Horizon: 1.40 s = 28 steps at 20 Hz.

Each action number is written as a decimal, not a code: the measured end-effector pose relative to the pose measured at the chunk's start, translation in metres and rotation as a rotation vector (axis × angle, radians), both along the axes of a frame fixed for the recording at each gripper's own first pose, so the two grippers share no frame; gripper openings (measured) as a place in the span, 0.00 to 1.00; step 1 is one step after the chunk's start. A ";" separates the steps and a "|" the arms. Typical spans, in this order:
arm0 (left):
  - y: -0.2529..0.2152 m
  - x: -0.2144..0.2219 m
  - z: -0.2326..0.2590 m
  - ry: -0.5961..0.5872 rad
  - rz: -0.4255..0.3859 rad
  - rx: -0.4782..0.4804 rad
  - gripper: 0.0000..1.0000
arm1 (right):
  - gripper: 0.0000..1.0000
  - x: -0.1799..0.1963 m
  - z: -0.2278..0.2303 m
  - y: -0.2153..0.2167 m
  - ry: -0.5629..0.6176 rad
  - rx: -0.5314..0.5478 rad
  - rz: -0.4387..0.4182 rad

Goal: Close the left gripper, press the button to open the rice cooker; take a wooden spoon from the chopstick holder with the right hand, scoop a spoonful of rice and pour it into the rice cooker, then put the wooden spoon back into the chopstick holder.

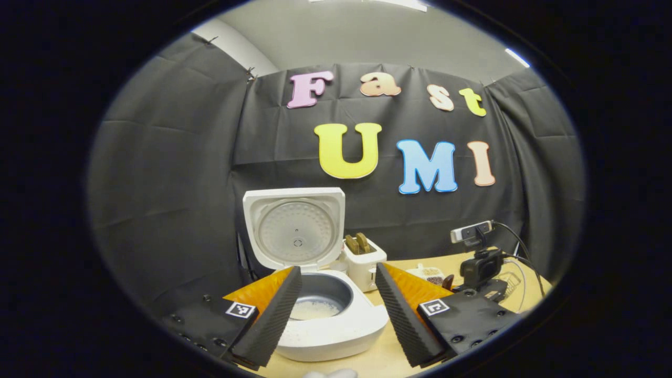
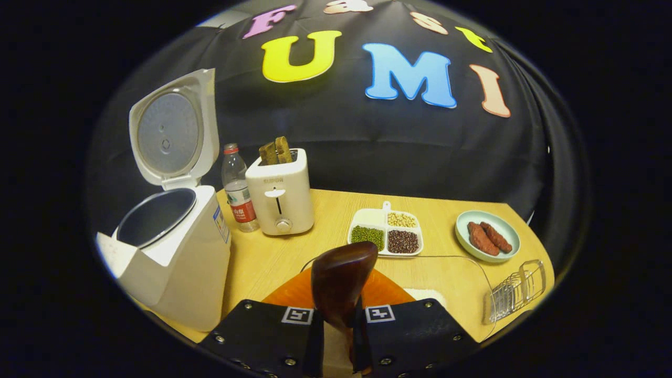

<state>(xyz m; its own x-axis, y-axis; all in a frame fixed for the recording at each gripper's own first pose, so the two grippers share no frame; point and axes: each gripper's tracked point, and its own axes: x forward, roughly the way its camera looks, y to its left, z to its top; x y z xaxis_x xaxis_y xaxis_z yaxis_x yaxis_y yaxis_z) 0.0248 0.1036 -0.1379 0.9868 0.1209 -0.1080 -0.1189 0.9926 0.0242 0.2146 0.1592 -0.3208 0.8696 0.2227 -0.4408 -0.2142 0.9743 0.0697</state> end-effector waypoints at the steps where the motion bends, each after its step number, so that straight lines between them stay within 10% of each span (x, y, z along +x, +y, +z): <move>1: 0.000 0.000 -0.001 0.003 -0.001 0.000 0.99 | 0.22 0.002 0.002 -0.001 0.015 0.051 -0.017; 19: -0.021 0.013 0.012 0.002 -0.056 0.059 0.97 | 0.22 0.018 0.028 -0.076 0.133 0.934 -0.307; 28: -0.029 0.017 0.030 -0.026 -0.071 0.090 0.95 | 0.17 0.019 0.041 -0.116 0.109 1.168 -0.393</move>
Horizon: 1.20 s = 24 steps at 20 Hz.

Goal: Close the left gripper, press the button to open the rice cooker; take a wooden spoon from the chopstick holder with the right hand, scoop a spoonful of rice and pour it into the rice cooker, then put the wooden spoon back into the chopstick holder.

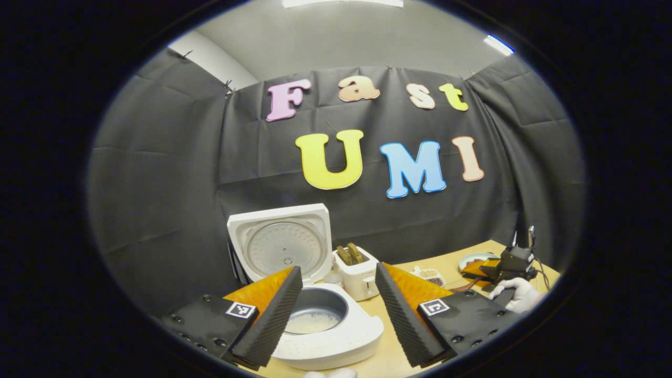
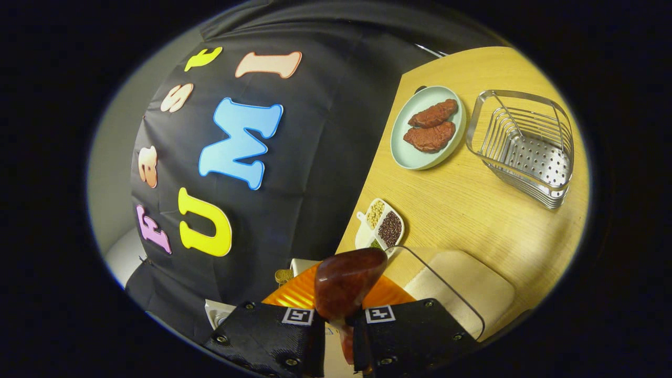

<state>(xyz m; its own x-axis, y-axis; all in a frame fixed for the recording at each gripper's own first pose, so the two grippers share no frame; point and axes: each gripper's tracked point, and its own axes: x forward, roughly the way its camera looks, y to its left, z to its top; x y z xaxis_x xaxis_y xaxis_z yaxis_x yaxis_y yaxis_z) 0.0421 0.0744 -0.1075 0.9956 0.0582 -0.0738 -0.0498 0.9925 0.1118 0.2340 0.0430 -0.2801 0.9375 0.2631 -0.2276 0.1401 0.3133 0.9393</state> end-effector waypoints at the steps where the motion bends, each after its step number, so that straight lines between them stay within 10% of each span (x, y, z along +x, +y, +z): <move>1: -0.002 0.001 0.001 0.000 -0.001 0.003 0.95 | 0.22 0.001 0.001 -0.002 -0.005 0.010 -0.003; 13: -0.007 0.002 -0.001 0.004 -0.027 0.016 0.95 | 0.21 0.009 0.044 0.002 -0.041 0.106 -0.025; 24: 0.030 -0.026 -0.002 0.013 0.016 0.010 0.97 | 0.21 0.004 0.121 0.153 -0.073 0.177 0.169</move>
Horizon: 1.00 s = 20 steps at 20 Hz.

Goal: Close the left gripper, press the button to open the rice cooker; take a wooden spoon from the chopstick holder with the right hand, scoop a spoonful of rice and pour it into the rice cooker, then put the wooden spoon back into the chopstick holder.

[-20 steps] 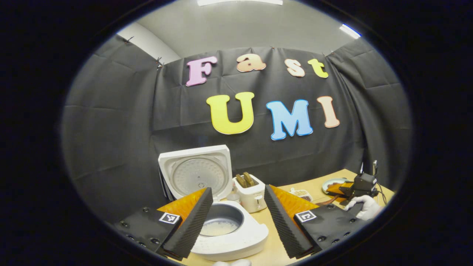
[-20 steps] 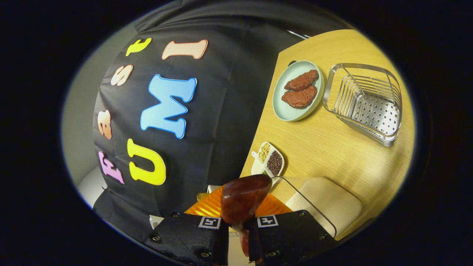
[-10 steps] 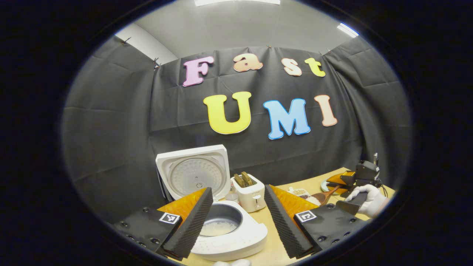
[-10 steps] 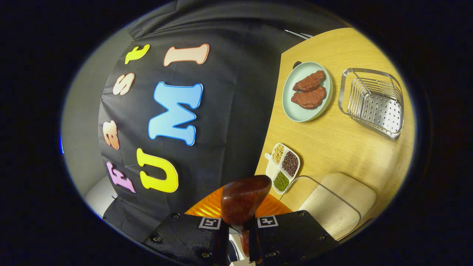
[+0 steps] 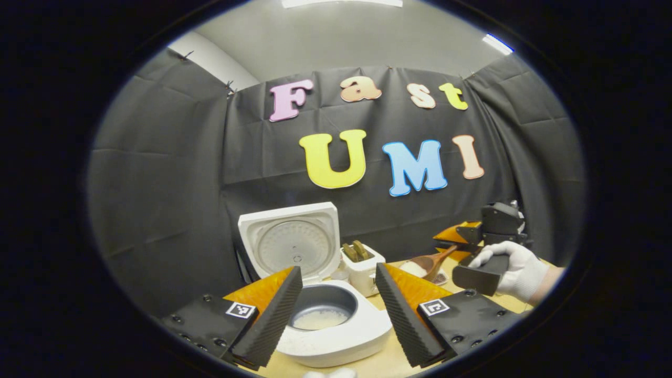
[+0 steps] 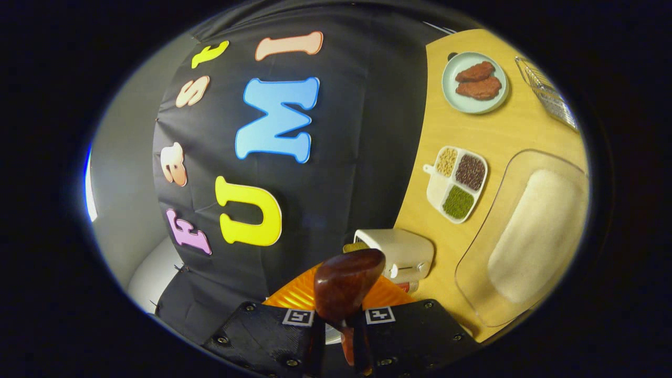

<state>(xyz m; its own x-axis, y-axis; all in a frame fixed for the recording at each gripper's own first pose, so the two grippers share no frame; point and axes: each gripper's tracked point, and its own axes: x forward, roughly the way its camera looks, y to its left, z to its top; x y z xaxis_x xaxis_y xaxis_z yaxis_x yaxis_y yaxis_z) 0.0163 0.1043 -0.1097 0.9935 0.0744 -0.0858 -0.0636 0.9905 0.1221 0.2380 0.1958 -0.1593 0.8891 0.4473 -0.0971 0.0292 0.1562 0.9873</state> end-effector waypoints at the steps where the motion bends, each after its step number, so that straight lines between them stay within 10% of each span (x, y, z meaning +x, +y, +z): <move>1: 0.004 -0.005 -0.002 0.006 0.008 -0.007 0.97 | 0.21 -0.003 0.003 0.019 -0.001 -0.011 0.026; 10: 0.035 -0.040 -0.003 -0.003 0.117 -0.033 0.96 | 0.21 -0.031 -0.016 0.179 0.018 -0.109 0.248; 20: 0.064 -0.071 -0.019 0.015 0.217 -0.037 0.96 | 0.21 -0.028 -0.018 0.193 -0.189 -0.514 0.209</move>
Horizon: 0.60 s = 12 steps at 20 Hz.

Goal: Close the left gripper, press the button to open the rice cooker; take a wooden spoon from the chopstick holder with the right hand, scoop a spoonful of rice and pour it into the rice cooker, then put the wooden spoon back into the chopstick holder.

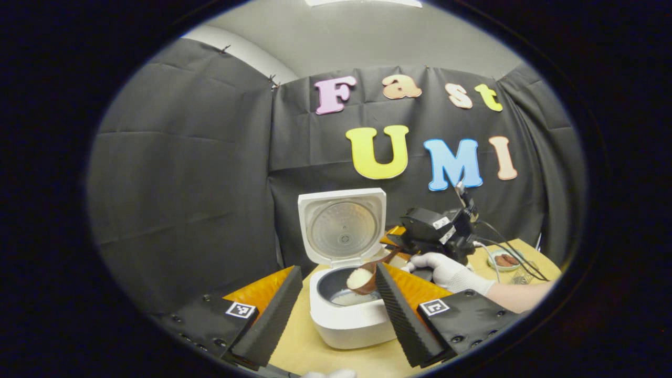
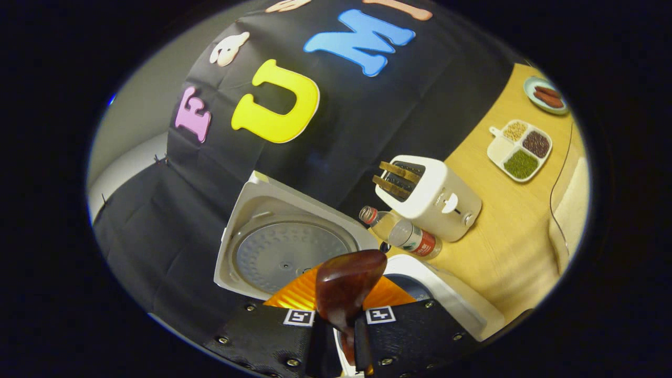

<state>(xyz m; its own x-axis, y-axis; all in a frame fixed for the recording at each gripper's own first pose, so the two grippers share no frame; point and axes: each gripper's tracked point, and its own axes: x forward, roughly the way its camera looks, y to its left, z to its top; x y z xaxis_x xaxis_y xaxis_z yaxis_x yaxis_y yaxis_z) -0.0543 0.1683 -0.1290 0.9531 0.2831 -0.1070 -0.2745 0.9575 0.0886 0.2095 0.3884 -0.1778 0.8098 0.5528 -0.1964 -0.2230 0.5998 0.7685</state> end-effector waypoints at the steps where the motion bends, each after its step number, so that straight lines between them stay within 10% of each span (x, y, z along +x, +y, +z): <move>1: 0.000 -0.003 0.000 0.001 0.001 0.002 0.97 | 0.21 0.000 0.002 -0.001 -0.038 -0.062 -0.002; 12: -0.022 -0.005 -0.001 0.005 -0.023 -0.018 0.95 | 0.21 -0.027 0.026 0.031 -0.467 -0.538 0.094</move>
<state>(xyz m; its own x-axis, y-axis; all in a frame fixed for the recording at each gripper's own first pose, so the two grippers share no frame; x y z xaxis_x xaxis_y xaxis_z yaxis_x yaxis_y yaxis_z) -0.0594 0.1460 -0.1299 0.9587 0.2594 -0.1168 -0.2522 0.9649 0.0730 0.1828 0.4198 -0.1522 0.8296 0.5482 -0.1059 -0.5255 0.8307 0.1839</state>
